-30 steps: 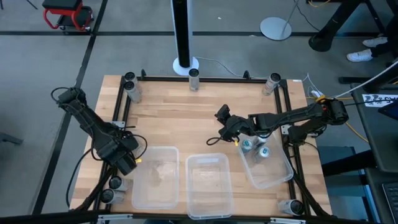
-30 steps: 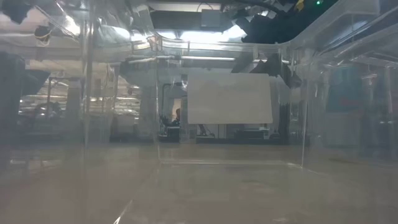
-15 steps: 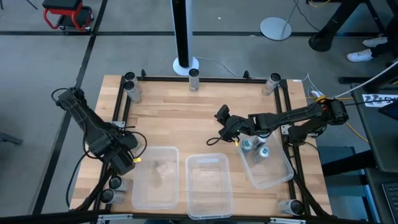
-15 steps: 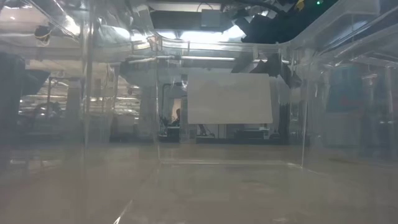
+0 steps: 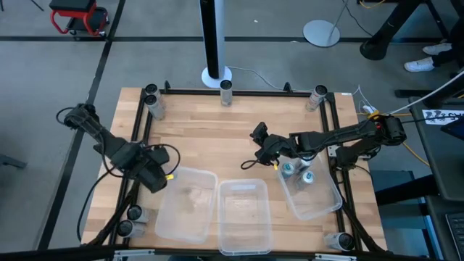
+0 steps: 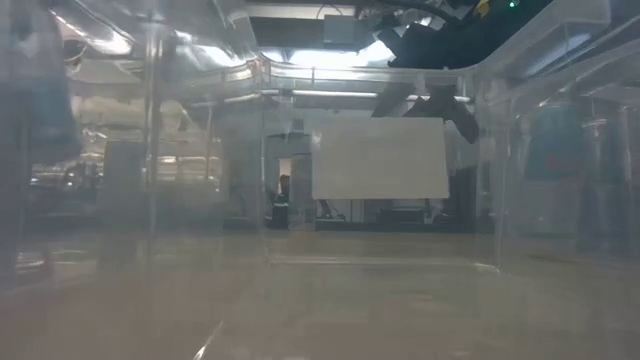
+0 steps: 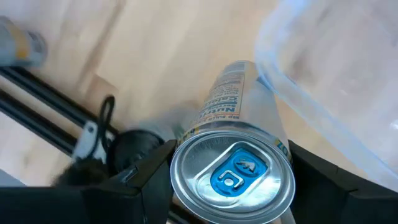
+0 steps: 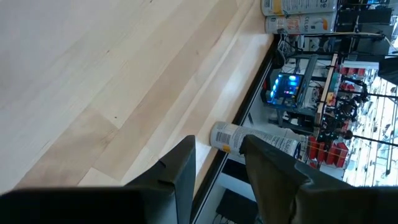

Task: Sort soda cans
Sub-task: Put the blue soda can into the right transparent bin

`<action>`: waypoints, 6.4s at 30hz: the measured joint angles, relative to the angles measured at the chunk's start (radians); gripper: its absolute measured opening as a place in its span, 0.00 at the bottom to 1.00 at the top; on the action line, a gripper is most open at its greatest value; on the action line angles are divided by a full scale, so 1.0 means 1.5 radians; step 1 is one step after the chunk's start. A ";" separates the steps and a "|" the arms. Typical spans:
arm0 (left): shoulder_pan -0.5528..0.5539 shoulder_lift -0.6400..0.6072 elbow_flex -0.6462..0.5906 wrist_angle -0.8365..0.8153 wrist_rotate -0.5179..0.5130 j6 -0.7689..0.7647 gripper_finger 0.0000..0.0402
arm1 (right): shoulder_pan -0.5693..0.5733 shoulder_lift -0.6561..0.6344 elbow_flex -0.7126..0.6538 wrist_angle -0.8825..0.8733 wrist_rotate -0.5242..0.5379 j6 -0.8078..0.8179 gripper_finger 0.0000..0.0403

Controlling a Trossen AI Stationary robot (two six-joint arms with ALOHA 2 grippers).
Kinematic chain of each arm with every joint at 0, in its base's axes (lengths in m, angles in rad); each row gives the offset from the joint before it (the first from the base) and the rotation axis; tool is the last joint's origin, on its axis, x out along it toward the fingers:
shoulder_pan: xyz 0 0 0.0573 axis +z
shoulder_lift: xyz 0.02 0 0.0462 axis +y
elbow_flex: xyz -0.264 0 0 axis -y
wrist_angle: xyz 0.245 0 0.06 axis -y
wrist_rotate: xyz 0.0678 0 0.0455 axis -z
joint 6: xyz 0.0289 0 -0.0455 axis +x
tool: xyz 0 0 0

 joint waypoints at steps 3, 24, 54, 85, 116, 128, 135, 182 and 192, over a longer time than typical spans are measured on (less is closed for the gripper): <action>0.034 0.000 0.000 0.000 -0.031 0.043 0.58 | 0.000 0.000 0.000 0.000 0.000 0.000 0.34; 0.360 0.033 0.000 0.205 -0.144 0.455 0.58 | 0.000 0.000 0.001 -0.003 0.000 -0.002 0.34; 0.537 0.391 0.207 0.257 0.037 0.761 0.58 | 0.000 -0.001 0.001 -0.023 -0.020 0.023 0.34; 0.421 -0.033 0.031 0.348 -0.041 0.677 0.83 | -0.029 0.001 0.053 0.087 -0.075 0.055 0.73; 0.270 -0.432 -0.481 0.814 -0.211 0.702 0.83 | -0.109 0.311 0.500 -0.161 -0.266 0.126 0.72; 0.270 -0.438 -0.481 0.810 -0.211 0.701 0.83 | -0.128 0.360 0.501 -0.125 -0.478 0.126 0.72; 0.270 -0.438 -0.481 0.809 -0.210 0.700 0.83 | -0.131 0.366 0.500 -0.121 -0.468 0.118 0.72; 0.270 -0.432 -0.482 0.776 -0.210 0.684 0.83 | -0.171 0.426 0.500 -0.155 -0.419 0.248 0.85; 0.270 -0.432 -0.482 0.775 -0.210 0.684 0.83 | -0.170 0.423 0.501 -0.153 -0.443 0.223 0.62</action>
